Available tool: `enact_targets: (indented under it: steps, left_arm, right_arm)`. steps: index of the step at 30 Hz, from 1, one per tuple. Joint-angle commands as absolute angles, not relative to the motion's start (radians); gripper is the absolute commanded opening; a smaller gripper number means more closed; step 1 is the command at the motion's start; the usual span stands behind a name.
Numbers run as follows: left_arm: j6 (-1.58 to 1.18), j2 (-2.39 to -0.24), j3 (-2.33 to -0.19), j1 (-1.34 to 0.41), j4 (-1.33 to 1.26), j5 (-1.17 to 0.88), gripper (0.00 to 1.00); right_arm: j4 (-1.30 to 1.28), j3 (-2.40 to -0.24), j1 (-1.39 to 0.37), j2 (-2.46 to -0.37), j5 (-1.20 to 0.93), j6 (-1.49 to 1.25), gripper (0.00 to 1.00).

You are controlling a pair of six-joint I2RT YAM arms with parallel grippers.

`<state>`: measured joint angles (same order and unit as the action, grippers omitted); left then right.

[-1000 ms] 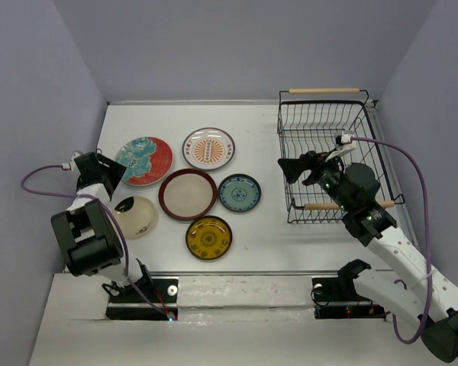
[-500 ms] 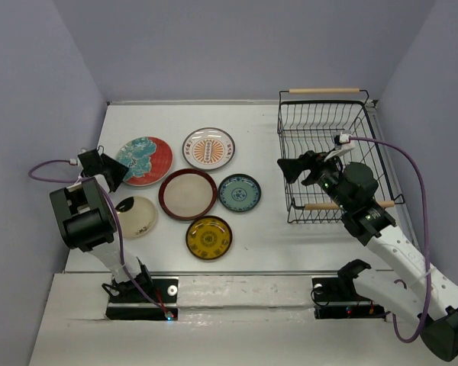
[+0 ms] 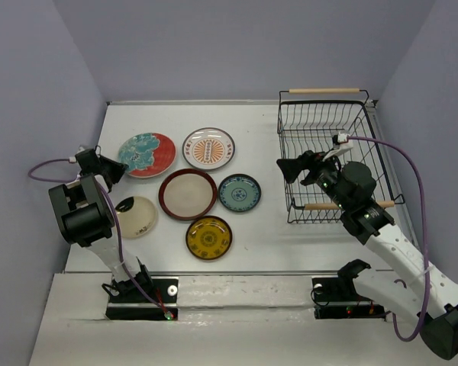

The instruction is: Load the plates into the dish rack

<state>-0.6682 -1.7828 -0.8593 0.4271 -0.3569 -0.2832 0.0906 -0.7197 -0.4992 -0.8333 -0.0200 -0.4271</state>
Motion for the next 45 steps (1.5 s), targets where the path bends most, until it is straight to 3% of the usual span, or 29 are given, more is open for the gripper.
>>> enact_targets:
  steps: [1, 8, 16, 24, 45]
  left_arm:
    - [-0.684, -1.783, -0.848, 0.449, -0.393, -0.313, 0.06]
    - [-0.768, -1.648, -0.782, 0.482, -0.546, -0.394, 0.06]
    - [-1.006, -1.519, -0.661, 0.486, -0.859, -0.459, 0.06]
    - [-1.144, -1.365, -0.634, 0.471, -1.015, -0.506, 0.06]
    - [-1.221, -0.994, -0.514, 0.065, -0.999, -0.626, 0.06]
  right_arm:
    - [0.158, -0.716, -0.506, -0.844, -0.038, -0.433, 0.91]
    - [0.158, -0.735, -0.506, -0.867, -0.138, -0.416, 0.92]
    - [0.095, -0.859, -0.506, -0.969, -0.322, -0.422, 0.95]
    - [0.074, -0.997, -0.529, -1.107, -0.373, -0.494, 0.97]
    - [0.058, -1.269, -0.571, -1.473, -0.331, -0.580, 1.00]
